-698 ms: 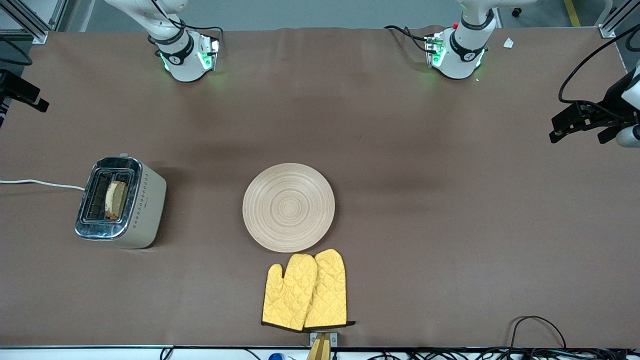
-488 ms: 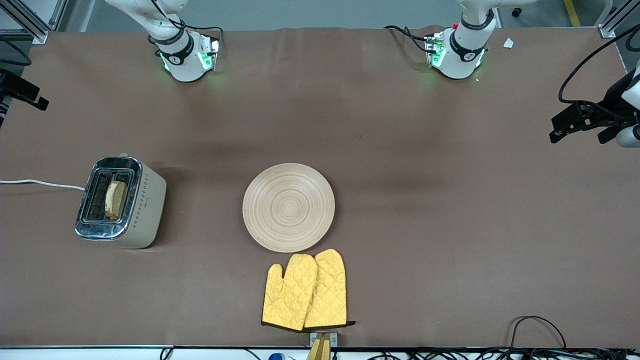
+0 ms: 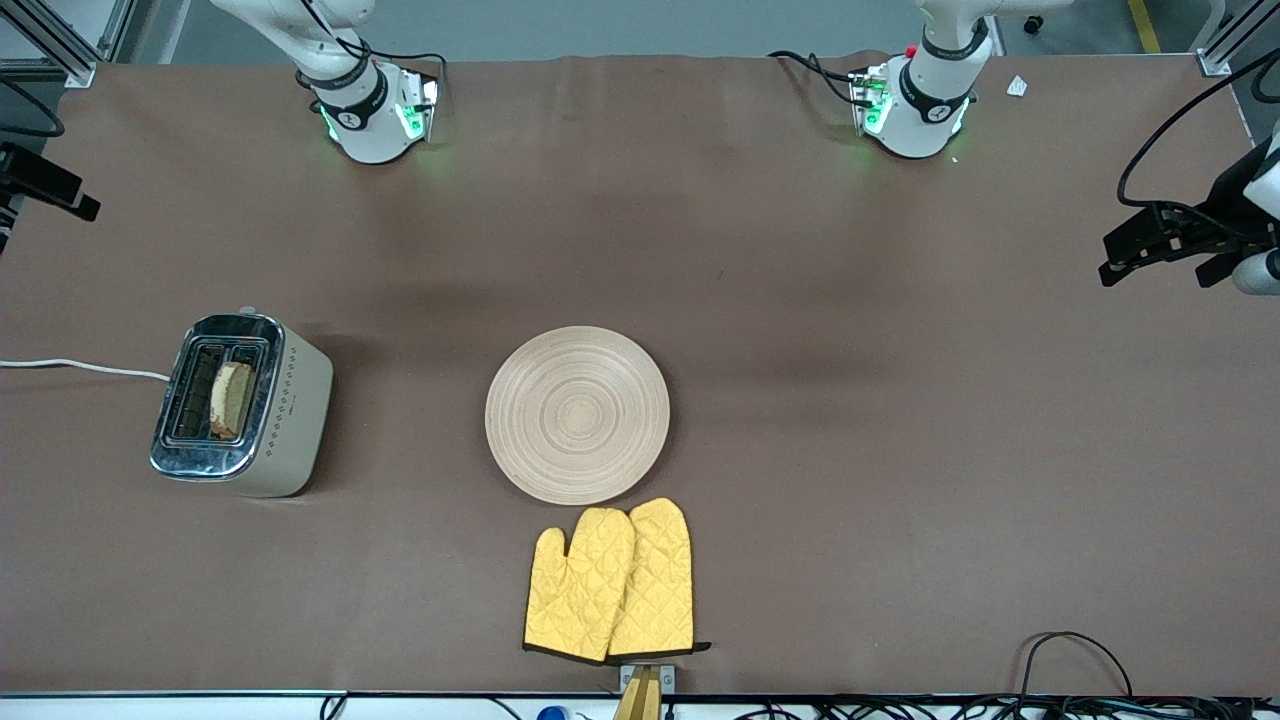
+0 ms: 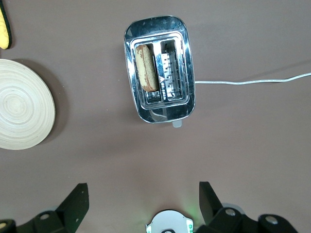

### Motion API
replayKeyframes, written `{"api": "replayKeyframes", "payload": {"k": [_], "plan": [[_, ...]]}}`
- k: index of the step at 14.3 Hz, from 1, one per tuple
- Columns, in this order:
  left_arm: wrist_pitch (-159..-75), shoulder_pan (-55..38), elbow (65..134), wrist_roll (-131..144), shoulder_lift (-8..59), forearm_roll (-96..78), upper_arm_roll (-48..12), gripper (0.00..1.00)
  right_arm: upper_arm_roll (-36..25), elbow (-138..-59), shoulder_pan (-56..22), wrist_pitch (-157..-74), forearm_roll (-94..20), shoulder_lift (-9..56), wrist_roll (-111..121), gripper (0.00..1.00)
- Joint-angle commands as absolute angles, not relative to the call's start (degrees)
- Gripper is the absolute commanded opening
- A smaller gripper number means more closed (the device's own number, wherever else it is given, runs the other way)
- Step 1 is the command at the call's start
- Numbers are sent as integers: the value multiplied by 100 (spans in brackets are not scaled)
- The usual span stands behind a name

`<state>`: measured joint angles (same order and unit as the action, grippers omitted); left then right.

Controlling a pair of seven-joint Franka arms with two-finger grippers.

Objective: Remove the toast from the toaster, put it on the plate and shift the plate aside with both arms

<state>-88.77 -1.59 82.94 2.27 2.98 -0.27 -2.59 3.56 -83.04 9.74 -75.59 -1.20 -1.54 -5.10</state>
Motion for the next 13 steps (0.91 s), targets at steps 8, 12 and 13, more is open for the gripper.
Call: {"api": "replayKeyframes", "payload": {"k": [8,12,13], "plan": [[-8930,-158,8279,185,281,9,-255,100,431,-9595,958,-9444,-123,536,-387,100],[-8930,-150,8279,185,281,9,-264,100,431,-9914,853,-10273,-88,992,-378,100],[-8930,-149,8288,185,290,9,-264,100,431,-9931,844,-10431,-62,1150,-378,100]]}}
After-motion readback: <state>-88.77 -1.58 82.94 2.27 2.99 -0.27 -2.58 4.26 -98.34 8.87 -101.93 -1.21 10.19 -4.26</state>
